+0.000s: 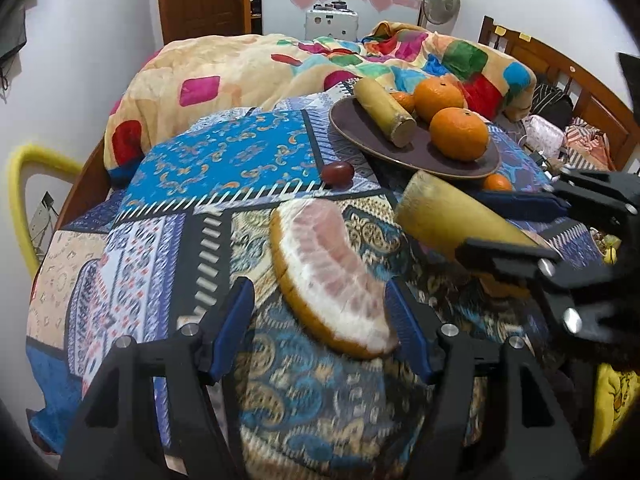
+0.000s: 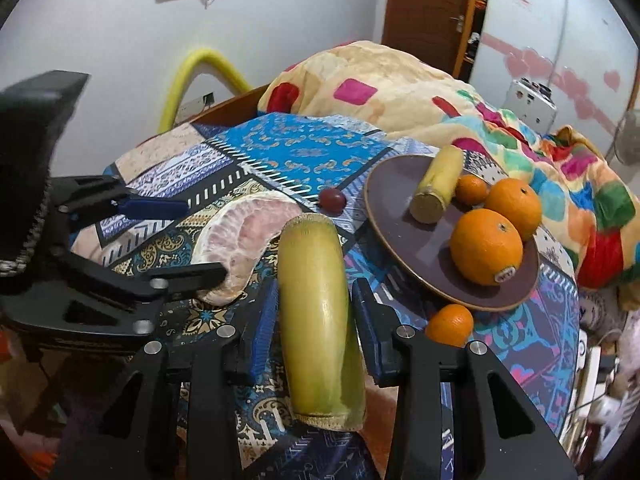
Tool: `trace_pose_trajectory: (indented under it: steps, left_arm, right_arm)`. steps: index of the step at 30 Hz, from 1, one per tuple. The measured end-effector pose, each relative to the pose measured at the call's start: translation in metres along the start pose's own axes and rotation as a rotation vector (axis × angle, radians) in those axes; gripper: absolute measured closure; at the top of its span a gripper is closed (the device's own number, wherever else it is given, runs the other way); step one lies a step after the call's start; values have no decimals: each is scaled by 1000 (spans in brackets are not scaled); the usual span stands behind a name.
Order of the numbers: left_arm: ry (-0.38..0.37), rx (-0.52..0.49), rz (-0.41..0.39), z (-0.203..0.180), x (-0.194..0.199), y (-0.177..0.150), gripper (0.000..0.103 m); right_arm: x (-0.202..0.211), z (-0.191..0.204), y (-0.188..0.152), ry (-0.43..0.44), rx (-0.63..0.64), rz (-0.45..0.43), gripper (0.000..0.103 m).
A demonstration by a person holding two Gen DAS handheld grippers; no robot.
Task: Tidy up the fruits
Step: 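Grasp the pink pomelo slice with the left tool while the right tool lifts the cylinder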
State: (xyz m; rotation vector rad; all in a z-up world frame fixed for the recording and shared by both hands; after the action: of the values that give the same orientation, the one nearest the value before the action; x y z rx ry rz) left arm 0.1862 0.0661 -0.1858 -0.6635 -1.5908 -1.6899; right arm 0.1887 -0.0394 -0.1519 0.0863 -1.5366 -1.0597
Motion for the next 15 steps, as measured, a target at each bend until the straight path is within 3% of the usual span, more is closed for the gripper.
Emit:
trace_pose_trajectory:
  steps: [3, 4, 10, 15]
  left_arm:
    - [21, -20, 6, -6, -12, 6, 36]
    - [33, -25, 5, -7, -15, 8, 40]
    - [13, -48, -7, -4, -20, 8, 46]
    - [5, -47, 22, 13, -13, -3, 46]
  right_arm:
    - [-3, -2, -1, 3, -8, -1, 68]
    - [-4, -3, -1, 4, -9, 0, 68]
    - [-5, -9, 3, 23, -18, -12, 69]
    - [-17, -2, 4, 45, 9, 27, 68]
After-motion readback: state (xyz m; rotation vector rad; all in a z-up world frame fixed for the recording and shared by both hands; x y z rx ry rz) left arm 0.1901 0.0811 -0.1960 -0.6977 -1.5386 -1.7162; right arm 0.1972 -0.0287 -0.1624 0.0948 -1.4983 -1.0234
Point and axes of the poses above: each gripper's, at about its wrist camera, not at the fingertips, and x roughly against the way its jaws point, z to its left, y to its top, the point moved 5 cm from there along -x, roughly the way its jaws point, and after that the axes turned 11 degrees about y, right-handed, at the moved point
